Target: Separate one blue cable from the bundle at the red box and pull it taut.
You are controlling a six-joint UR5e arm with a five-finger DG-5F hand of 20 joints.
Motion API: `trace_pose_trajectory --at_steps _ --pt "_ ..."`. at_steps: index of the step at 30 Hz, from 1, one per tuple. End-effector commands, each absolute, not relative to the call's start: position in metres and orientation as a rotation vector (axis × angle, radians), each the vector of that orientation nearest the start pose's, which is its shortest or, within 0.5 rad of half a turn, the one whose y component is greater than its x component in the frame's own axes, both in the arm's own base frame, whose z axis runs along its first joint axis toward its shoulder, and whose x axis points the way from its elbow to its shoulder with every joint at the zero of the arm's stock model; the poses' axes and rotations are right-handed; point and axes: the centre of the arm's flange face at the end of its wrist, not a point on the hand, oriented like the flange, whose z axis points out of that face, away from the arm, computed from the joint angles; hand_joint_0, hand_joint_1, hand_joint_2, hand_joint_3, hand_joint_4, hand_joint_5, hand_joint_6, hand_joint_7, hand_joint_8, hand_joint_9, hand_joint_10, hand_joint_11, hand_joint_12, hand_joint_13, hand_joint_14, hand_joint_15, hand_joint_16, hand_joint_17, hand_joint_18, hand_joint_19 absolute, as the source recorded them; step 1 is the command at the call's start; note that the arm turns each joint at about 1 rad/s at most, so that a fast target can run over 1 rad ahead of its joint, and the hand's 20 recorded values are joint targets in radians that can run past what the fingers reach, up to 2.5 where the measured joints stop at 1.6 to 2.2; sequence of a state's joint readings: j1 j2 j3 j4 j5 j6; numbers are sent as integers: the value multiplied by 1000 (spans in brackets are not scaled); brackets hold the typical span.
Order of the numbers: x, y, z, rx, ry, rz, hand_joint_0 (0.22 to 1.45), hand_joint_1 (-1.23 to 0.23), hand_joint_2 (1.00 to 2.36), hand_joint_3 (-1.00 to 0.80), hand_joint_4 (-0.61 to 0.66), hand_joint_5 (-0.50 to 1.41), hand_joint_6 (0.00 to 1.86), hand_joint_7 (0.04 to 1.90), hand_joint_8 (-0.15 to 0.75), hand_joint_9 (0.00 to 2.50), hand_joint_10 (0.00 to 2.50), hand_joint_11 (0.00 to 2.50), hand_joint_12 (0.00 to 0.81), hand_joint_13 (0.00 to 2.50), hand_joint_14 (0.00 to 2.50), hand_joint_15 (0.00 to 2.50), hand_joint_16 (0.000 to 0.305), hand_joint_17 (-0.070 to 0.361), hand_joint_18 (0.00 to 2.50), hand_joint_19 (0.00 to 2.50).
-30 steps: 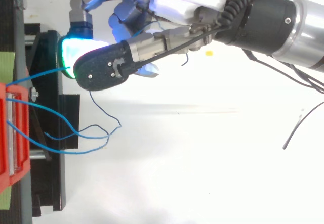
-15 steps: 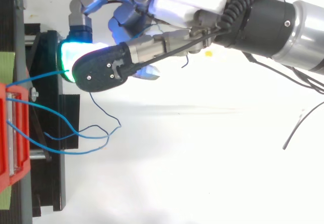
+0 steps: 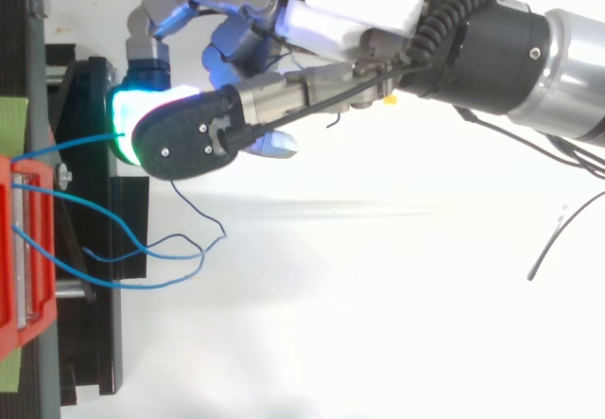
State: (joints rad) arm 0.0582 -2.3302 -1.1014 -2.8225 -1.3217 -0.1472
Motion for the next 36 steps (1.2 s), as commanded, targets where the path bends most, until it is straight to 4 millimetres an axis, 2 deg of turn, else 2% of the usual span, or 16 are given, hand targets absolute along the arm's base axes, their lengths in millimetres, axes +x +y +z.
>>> trace_pose_trajectory --at_steps 1,7,15,21,25,27,30,36 --pt "776 -113 262 1180 1120 972 616 -689 1000 -500 202 -181 918 1056 368 1051 1302 1651 405 1517 50 1699 65 146 1127 937" --pt "776 -113 262 1178 1122 972 668 -737 1006 -409 180 -181 920 1074 367 1042 1291 1661 403 1518 63 1711 64 144 1126 936" --pt "776 -110 264 1176 1121 977 681 -763 1017 -268 65 -170 931 1109 366 1037 1279 1665 408 1512 75 1703 63 142 1119 933" --pt "775 -109 272 1169 1117 982 721 -793 1011 -338 27 -169 930 1126 365 1019 1195 1714 408 1478 56 1721 62 139 1056 936" --pt "766 -108 290 1178 1137 972 747 -813 1007 -404 -12 -170 928 1156 359 1016 1174 1699 407 1454 45 1725 62 141 1029 930" --pt "759 -105 300 1185 1172 952 780 -808 1000 -500 -49 -176 934 1163 356 994 1139 1708 411 1424 55 1722 62 140 1006 931" --pt "753 -102 309 1177 1207 923 790 -797 1000 -500 -77 -180 937 1159 354 977 1132 1700 408 1406 39 1720 61 138 981 925" --pt "746 -99 301 1192 1268 881 798 -768 1000 -500 -103 -185 940 1148 354 971 1135 1678 408 1393 41 1722 62 139 964 921"
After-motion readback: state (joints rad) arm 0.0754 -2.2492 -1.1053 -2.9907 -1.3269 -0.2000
